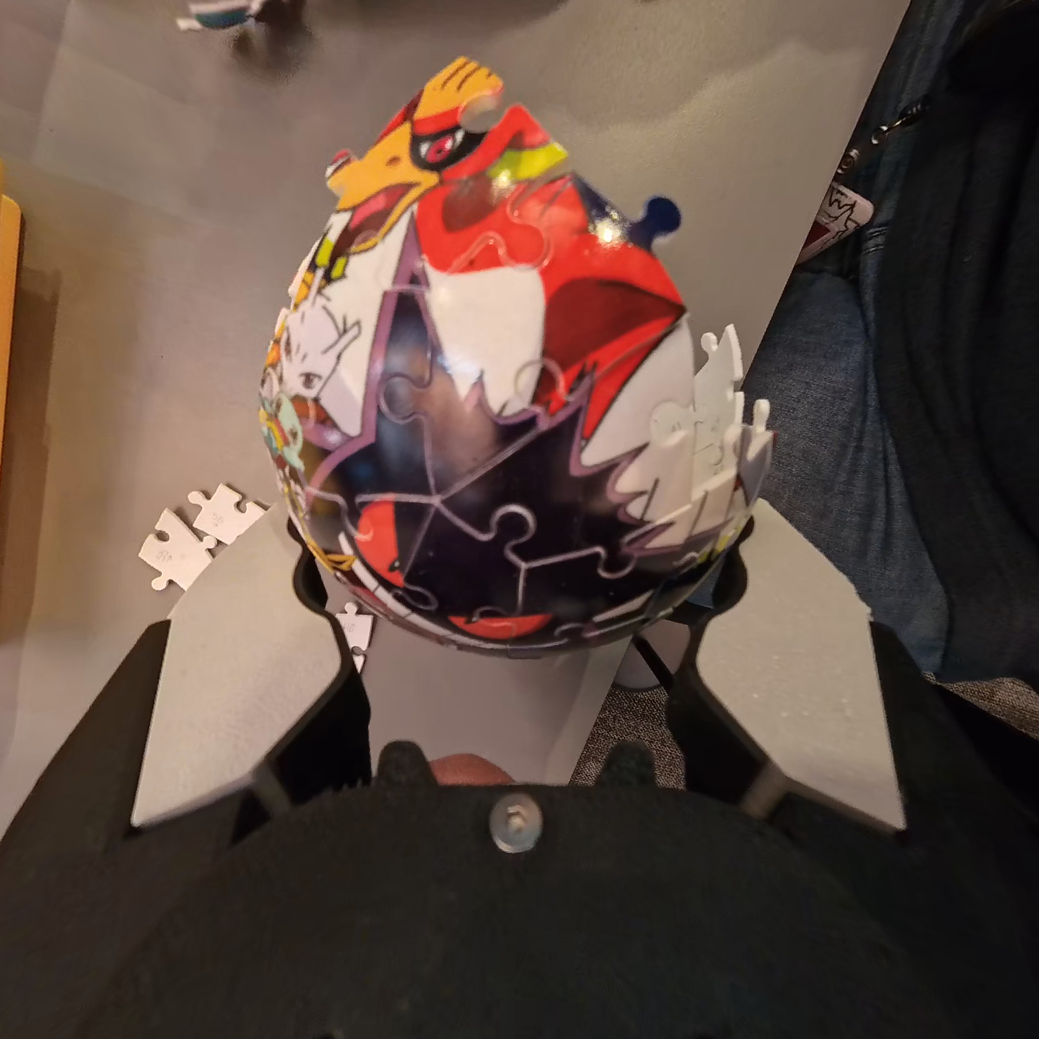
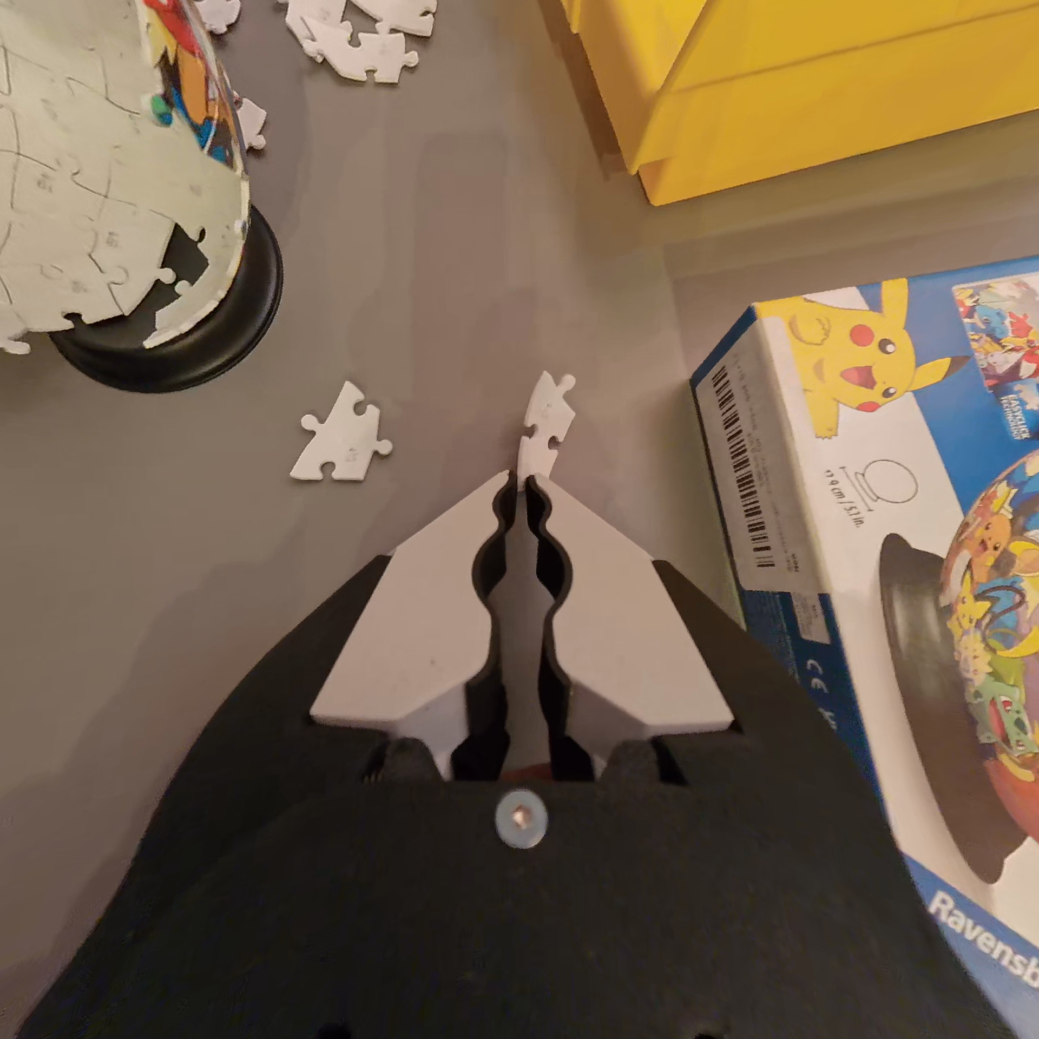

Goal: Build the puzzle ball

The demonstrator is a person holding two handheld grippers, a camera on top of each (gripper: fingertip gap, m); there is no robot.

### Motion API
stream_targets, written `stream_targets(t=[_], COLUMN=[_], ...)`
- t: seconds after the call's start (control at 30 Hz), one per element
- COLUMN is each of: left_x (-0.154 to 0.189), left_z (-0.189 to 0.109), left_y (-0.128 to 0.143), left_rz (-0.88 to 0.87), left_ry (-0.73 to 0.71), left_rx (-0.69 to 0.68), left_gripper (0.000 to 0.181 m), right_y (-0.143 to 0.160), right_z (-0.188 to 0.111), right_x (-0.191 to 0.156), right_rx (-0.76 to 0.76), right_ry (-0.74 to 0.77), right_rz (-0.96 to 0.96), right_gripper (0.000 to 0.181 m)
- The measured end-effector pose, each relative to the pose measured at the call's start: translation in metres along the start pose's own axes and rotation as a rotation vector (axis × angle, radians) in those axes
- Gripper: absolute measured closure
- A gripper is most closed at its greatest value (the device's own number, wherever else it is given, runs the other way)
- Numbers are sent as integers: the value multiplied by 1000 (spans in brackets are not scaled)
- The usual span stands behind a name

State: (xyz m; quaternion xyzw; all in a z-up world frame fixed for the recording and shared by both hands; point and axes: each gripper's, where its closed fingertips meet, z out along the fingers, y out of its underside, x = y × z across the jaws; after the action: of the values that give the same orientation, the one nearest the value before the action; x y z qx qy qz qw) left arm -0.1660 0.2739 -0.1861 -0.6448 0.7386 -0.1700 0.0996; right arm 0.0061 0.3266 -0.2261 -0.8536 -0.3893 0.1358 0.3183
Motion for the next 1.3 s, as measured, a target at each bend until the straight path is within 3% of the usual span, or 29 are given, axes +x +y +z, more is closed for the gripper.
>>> stream_targets(t=[0.33,0.73,0.93,1.3], left_x=[0,-1,-1,-1], left_z=[0,1,1,0], left_y=[0,-1,0,-1], left_rz=[-1,-3,-8,0], left_ry=[-4,-5,0,4], left_rx=[2,9,-5,-37], left_gripper=[47,47,47,47], right_y=[8,-1,-31,-53], right_z=[-9,-19,-34,1], right_x=[-14,-63,-108,-128], right_rx=[2,71,146,94], right_ry=[-29,-32,-180,-195], right_rz=[-73,-277,-217,-76], right_gripper=[181,181,181,181])
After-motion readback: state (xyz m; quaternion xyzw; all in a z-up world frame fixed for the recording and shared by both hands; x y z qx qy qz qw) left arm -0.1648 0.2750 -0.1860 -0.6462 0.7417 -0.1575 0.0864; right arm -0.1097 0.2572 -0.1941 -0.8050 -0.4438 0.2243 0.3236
